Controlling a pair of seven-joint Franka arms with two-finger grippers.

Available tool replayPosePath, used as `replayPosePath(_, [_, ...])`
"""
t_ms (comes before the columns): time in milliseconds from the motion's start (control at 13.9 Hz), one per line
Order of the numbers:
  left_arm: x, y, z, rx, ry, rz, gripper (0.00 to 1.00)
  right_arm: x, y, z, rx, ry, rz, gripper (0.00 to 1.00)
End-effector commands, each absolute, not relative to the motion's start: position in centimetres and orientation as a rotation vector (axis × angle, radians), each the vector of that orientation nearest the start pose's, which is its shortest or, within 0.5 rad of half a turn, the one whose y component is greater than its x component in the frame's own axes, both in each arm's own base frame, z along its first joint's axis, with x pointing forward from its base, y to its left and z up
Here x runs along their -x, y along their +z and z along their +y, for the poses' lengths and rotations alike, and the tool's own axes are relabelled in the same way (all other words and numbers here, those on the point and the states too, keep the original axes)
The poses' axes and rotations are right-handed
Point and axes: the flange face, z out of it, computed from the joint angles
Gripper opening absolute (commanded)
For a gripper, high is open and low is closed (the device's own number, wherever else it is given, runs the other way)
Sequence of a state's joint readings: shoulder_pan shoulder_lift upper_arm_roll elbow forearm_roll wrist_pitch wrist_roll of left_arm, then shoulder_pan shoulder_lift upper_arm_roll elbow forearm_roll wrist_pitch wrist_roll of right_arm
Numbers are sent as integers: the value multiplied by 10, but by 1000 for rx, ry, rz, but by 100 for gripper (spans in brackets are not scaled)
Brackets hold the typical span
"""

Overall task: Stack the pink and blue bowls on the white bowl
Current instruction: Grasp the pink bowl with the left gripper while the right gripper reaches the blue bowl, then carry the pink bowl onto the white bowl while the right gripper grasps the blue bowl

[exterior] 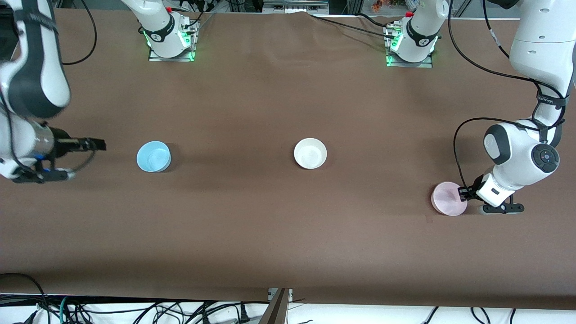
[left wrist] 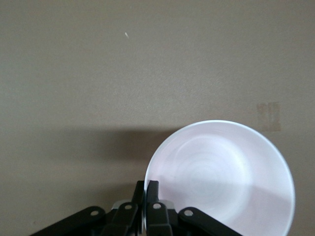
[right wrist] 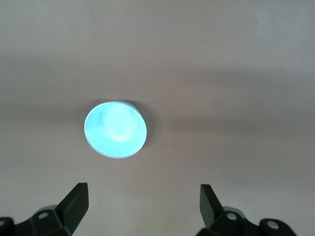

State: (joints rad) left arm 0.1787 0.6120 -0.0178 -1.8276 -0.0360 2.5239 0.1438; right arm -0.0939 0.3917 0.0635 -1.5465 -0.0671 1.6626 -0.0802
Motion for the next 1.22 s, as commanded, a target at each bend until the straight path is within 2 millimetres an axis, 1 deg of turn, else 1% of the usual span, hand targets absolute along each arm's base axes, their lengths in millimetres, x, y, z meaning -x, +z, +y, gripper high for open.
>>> replayPosePath(0, [-645,210,103,3164,-124,-60,0,-639,385,-35,3112,427,-70,100])
replayPosePath(72, [-647,216,96,3172,-138,-108,0,-638,373,-36,3107,411,-63,100])
replayPosePath(215, [-652,236,67,3193,-150,-269,0,-632,345,-35,3082,364,-37,100])
replayPosePath(431, [-654,259,23,3224,-135,-420,0,-618,317,-33,3045,363,0,100])
replayPosePath(503, [-652,265,3,3236,-114,-456,0,-613,305,-43,3033,355,44,100])
replayPosePath(575, [-651,273,-16,3244,-93,-508,0,-607,295,-44,3033,348,49,100])
replayPosePath(718, [-646,292,-65,3265,-55,-600,0,-597,283,-45,3040,314,53,100])
replayPosePath(862, [-637,308,-112,3280,-34,-701,0,-583,268,-43,3052,264,53,100])
replayPosePath(1006, [-622,321,-156,3286,-12,-763,0,-571,257,-43,3064,197,52,100])
replayPosePath(1149, [-599,328,-193,3286,21,-773,0,-567,252,-44,3070,146,3,100])
